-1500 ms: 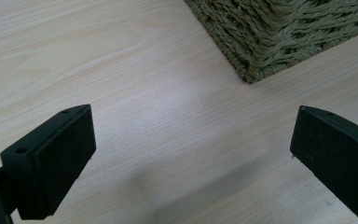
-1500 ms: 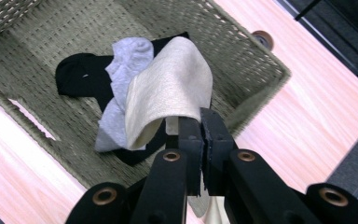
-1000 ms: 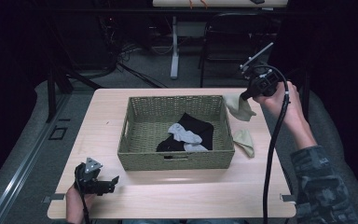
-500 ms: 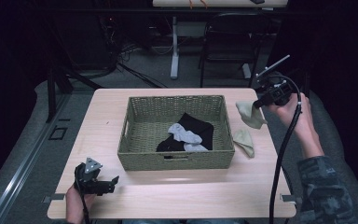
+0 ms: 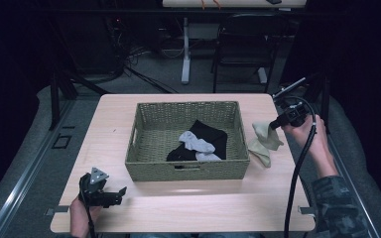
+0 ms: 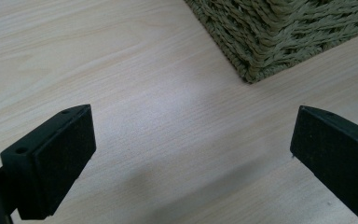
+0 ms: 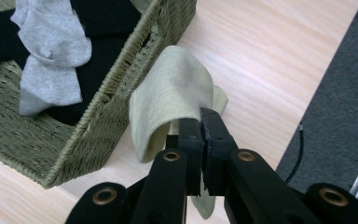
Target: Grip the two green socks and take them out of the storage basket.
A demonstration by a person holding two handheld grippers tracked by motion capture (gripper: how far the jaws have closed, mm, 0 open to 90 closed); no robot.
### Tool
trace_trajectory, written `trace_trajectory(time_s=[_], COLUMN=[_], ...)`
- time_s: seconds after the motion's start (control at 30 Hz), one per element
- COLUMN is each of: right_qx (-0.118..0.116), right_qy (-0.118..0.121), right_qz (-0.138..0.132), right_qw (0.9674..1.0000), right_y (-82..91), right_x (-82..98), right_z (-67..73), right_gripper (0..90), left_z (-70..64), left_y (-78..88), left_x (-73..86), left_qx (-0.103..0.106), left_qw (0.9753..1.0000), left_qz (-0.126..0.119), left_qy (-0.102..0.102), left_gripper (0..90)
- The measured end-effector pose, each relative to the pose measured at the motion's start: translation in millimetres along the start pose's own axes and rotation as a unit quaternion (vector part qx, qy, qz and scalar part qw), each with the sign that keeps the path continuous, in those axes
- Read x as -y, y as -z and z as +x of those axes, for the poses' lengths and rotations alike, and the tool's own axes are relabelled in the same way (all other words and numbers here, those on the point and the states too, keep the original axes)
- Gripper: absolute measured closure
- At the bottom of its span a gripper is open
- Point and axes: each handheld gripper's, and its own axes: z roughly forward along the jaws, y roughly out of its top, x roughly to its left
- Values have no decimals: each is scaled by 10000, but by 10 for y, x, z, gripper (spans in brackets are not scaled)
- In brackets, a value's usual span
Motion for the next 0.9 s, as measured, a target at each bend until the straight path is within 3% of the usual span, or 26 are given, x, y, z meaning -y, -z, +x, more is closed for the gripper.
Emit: trace_trajectory(time_s=[0.37,0.9], right_qx=[231,190], right_qy=[-40,-284], right_qz=[363,653], right_qw=[9991,9973], right_y=[-349,-854], right_x=[67,281], right_z=[-7,-88], right_gripper=[885,864], left_z=[4,4], left_y=[3,1], left_x=[2,2], left_qx=[11,11], left_qw=[10000,10000], left_qz=[-7,3], left_qy=[6,6], left_gripper=[0,0])
